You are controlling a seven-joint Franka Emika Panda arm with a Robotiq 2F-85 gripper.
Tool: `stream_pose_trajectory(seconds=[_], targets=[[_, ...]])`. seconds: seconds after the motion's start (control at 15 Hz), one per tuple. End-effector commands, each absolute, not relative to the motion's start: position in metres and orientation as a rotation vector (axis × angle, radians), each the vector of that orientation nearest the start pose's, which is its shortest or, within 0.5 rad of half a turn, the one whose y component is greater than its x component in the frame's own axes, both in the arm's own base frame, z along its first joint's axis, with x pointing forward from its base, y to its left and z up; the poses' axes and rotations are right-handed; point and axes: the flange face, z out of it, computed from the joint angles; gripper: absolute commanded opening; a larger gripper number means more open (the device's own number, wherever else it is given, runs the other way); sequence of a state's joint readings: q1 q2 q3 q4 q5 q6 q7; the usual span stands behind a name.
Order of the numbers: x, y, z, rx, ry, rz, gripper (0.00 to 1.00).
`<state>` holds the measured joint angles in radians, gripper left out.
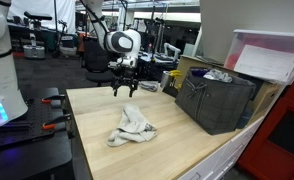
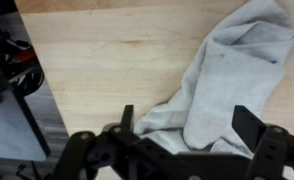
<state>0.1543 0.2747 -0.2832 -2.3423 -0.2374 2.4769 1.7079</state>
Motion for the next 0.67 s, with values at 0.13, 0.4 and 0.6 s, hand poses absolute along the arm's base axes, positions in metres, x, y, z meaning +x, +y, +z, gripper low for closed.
stream_pose_trajectory(seconds=[0.13,0.4,0.6], targets=[[0.523,-0.06,0.2,-2.349,2.196,-0.084,1.0],[0.536,-0.066,0.174,-2.447,2.061,-0.06,1.0],[0.537,-0.08,0.151,-2.515,2.025,-0.027,1.0]])
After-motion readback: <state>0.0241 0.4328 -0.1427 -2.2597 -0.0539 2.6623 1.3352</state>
